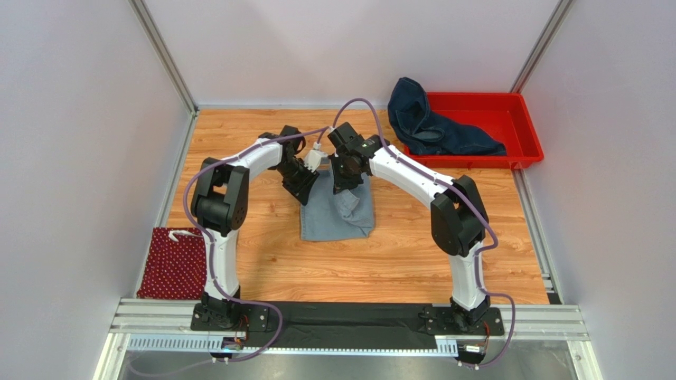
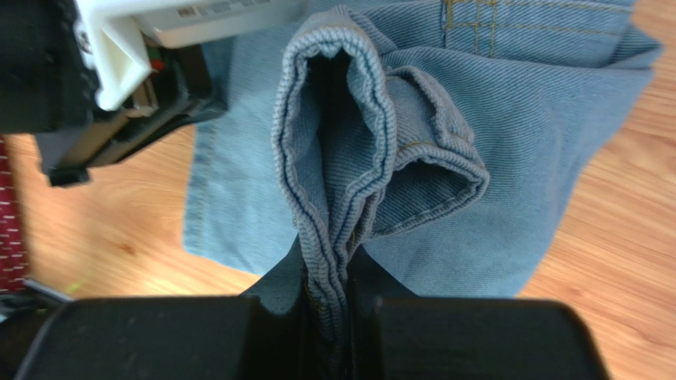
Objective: Fold and stack the skirts
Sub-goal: Fold the skirt at the center of the board.
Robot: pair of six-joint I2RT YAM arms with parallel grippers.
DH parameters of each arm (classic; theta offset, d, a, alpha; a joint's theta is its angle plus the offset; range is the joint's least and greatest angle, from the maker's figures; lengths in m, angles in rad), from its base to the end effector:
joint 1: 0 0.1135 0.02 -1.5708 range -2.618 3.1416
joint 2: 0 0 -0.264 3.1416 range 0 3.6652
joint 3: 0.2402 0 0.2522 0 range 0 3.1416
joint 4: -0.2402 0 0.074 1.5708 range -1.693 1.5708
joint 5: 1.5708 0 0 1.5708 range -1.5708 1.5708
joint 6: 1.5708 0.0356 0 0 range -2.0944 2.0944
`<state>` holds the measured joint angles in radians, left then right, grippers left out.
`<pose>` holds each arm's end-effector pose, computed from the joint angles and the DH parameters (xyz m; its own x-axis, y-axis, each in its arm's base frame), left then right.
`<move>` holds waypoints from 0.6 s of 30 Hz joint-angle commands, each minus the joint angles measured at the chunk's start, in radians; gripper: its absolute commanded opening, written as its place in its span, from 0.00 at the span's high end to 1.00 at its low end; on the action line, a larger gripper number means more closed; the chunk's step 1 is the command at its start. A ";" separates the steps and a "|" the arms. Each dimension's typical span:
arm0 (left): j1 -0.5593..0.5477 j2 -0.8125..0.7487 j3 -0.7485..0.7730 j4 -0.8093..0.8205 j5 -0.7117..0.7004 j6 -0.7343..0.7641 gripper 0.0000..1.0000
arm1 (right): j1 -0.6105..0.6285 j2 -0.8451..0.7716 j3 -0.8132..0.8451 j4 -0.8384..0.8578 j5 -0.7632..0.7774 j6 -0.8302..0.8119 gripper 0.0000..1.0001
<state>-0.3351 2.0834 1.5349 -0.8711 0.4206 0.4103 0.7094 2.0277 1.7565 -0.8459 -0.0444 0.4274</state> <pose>0.3785 -0.1472 0.1618 -0.7132 0.6339 -0.2991 0.7010 0.6423 -0.3101 0.3302 0.2856 0.2441 -0.8965 -0.2239 -0.3823 -0.3229 0.9210 0.2180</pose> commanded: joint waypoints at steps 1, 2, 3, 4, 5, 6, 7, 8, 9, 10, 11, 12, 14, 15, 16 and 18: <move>0.001 0.006 0.036 0.012 0.040 0.010 0.66 | 0.013 -0.011 -0.025 0.180 -0.118 0.120 1.00; 0.001 0.007 0.034 0.012 0.041 0.012 0.66 | 0.016 -0.015 -0.028 0.192 -0.118 0.128 1.00; 0.001 0.007 0.033 0.012 0.046 0.012 0.67 | 0.022 -0.020 -0.031 0.211 -0.112 0.140 1.00; -0.001 0.007 0.031 0.012 0.046 0.012 0.67 | 0.024 -0.030 -0.040 0.221 -0.107 0.146 1.00; 0.001 0.006 0.031 0.012 0.049 0.013 0.67 | 0.027 -0.035 -0.045 0.232 -0.106 0.151 1.00; 0.001 0.007 0.033 0.012 0.052 0.012 0.67 | 0.028 -0.035 -0.052 0.252 -0.109 0.157 0.99; 0.002 0.007 0.033 0.012 0.052 0.012 0.67 | 0.028 -0.034 -0.061 0.258 -0.110 0.169 0.97; 0.002 0.009 0.036 0.012 0.050 0.012 0.67 | 0.028 -0.026 -0.068 0.263 -0.112 0.172 0.87; 0.002 0.007 0.034 0.012 0.050 0.012 0.67 | 0.030 -0.018 -0.071 0.265 -0.114 0.175 0.80; 0.004 0.006 0.036 0.012 0.050 0.013 0.67 | 0.027 -0.012 -0.075 0.266 -0.115 0.180 0.72; 0.008 0.003 0.034 0.011 0.050 0.013 0.66 | 0.028 -0.006 -0.077 0.268 -0.115 0.180 0.61; 0.010 0.000 0.036 0.011 0.049 0.015 0.64 | 0.028 0.003 -0.077 0.272 -0.120 0.180 0.58; 0.025 -0.009 0.037 0.009 0.038 0.015 0.57 | 0.033 0.003 -0.066 0.284 -0.129 0.171 0.54; 0.033 -0.016 0.042 0.009 0.026 0.016 0.49 | 0.038 0.002 -0.049 0.286 -0.136 0.160 0.53; 0.045 -0.019 0.047 0.009 0.021 0.016 0.46 | 0.045 0.000 -0.034 0.283 -0.138 0.143 0.53; 0.083 -0.036 0.067 0.009 0.014 0.013 0.42 | 0.077 -0.012 0.024 0.269 -0.140 0.079 0.49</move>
<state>-0.3019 2.0838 1.5513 -0.8738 0.4358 0.4133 0.7422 2.0296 1.6886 -0.6323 -0.1501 0.5648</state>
